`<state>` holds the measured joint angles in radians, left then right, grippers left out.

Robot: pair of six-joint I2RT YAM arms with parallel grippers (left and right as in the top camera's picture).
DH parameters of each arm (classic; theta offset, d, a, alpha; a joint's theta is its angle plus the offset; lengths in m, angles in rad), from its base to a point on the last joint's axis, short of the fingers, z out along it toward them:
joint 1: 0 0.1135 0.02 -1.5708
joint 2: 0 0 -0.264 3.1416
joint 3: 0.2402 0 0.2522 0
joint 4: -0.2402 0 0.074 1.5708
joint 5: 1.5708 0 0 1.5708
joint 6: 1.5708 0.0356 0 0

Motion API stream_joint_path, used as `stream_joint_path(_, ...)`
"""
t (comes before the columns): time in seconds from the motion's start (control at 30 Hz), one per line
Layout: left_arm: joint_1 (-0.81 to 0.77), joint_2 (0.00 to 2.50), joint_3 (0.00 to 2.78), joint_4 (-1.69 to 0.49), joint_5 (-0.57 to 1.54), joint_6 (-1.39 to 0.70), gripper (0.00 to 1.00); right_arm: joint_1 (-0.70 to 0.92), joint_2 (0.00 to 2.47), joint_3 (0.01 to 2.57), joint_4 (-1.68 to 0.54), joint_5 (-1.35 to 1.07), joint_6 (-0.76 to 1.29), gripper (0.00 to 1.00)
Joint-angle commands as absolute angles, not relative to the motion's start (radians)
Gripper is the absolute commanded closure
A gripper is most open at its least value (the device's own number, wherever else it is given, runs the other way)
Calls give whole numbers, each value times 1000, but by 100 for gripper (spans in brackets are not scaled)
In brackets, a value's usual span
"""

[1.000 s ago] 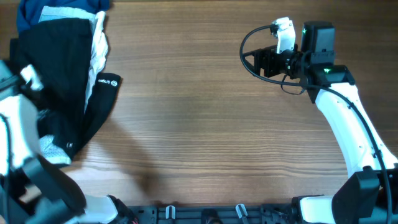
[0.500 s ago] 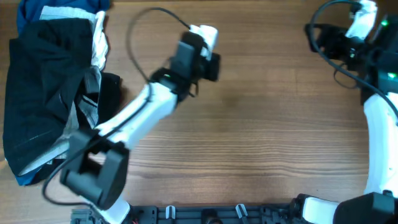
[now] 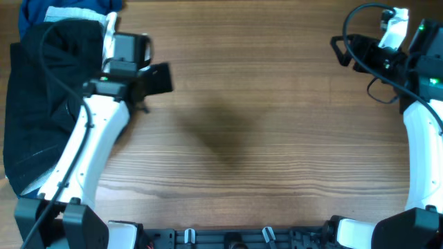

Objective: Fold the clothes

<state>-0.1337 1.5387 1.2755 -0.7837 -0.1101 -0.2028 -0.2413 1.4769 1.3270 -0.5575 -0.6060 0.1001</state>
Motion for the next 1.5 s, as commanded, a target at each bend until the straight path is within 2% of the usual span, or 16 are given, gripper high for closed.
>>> stream_joint_path(0.0, -1, 1530, 1272, -894, -158, -172, 0, -160, 1507, 1335, -545, -625, 65, 11)
stream_joint_path(0.17, 10, 1383, 1353, -945, -175, -120, 0, -40, 1591, 1335, -491, -577, 83, 11)
stream_joint_path(0.27, 33, 1369, 1355, -974, -289, -96, 0, -10, 1631, 1335, -477, -577, 108, 11)
stream_joint_path(0.47, 199, 1587, 1355, -952, -306, -47, 0, 3, 1639, 1335, -464, -578, 109, 11)
stream_joint_path(0.67, 204, 1755, 1355, -884, -300, -53, 3, 3, 1639, 1335, -464, -577, 109, 11)
stream_joint_path(0.7, 199, 1752, 1357, -875, -294, -72, 20, 3, 1639, 1335, -462, -577, 108, 11)
stream_joint_path(0.73, 186, 1741, 1369, -876, -256, -76, 70, 3, 1639, 1335, -456, -577, 108, 11)
stream_joint_path(0.77, 171, 1731, 1378, -878, -212, -76, 96, 3, 1639, 1335, -441, -577, 108, 11)
stream_joint_path(0.83, 81, 1695, 1388, -863, -105, -76, 96, 2, 1639, 1336, -390, -577, 109, 15)
stream_joint_path(0.97, -190, 1681, 1388, -816, -93, -88, 96, -48, 1638, 1338, -316, -578, 167, 24)
stream_joint_path(1.03, -342, 1681, 1388, -739, -55, -93, 96, -102, 1636, 1338, -286, -591, 195, 25)
stream_joint_path(1.2, -598, 1681, 1388, -488, -14, -144, 96, -300, 1633, 1338, -220, -736, 221, 25)
stream_joint_path(1.33, -701, 1683, 1388, -351, 65, -174, 96, -435, 1633, 1338, -163, -828, 247, 25)
stream_joint_path(1.47, -771, 1683, 1388, -276, 104, -192, 96, -464, 1633, 1338, -168, -840, 246, 25)
